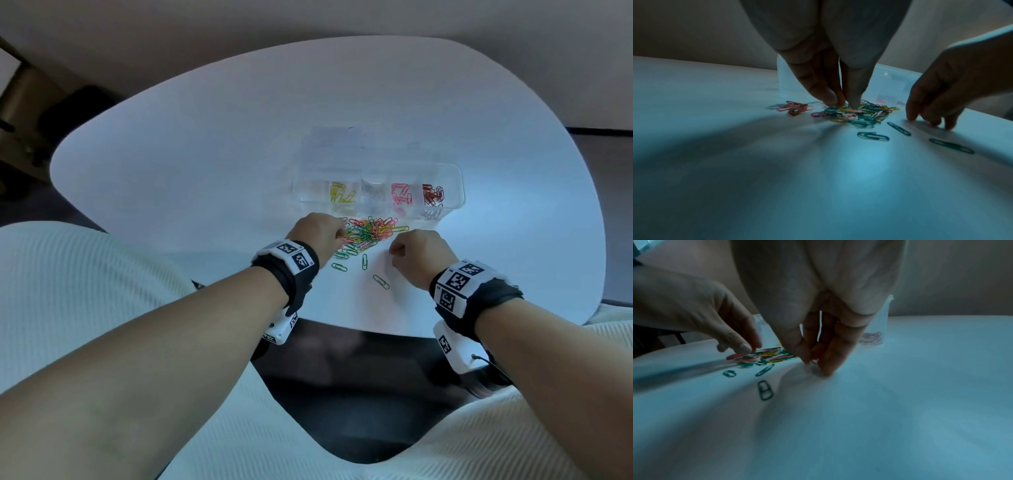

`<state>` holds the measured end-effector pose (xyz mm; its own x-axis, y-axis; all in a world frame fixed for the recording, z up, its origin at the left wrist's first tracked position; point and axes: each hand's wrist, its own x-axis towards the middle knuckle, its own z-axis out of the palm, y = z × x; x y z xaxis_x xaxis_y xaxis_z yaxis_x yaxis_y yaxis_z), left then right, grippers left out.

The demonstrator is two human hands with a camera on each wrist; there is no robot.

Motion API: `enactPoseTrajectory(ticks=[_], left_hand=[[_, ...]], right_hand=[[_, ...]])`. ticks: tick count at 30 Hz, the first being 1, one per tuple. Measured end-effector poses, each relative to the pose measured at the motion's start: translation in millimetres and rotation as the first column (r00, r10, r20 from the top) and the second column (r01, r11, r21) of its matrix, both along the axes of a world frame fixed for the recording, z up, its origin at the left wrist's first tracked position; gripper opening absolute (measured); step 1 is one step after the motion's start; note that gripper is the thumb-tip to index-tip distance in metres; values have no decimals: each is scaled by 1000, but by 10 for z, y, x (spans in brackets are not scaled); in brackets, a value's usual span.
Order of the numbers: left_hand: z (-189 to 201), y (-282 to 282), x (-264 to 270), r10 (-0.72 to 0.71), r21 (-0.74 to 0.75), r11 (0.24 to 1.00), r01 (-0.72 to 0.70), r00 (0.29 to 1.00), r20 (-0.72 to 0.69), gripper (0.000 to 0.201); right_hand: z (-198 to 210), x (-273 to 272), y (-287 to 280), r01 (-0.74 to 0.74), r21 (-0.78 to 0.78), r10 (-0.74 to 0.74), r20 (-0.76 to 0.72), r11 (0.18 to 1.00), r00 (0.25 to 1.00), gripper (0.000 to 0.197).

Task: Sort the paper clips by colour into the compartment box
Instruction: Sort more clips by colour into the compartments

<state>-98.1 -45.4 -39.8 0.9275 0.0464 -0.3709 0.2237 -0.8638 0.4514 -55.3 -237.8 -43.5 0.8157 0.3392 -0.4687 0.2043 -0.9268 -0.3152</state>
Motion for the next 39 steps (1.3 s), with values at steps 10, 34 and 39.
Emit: enactPoseTrajectory(ticks=[10, 34, 39], left_hand=[[-56, -2, -24, -37, 76, 996, 40, 999, -32, 22], [-56, -135, 71, -31, 2, 1000, 31, 999, 16, 9], [-25, -126, 58, -28, 7, 1000, 28, 1000, 12, 10]], right_hand=[[50, -137, 338, -184, 137, 171, 99, 973, 980, 39], [40, -48, 145, -46, -48, 52, 125, 998, 991, 17], [-2, -40, 112, -81, -64, 88, 115, 995, 989, 17]])
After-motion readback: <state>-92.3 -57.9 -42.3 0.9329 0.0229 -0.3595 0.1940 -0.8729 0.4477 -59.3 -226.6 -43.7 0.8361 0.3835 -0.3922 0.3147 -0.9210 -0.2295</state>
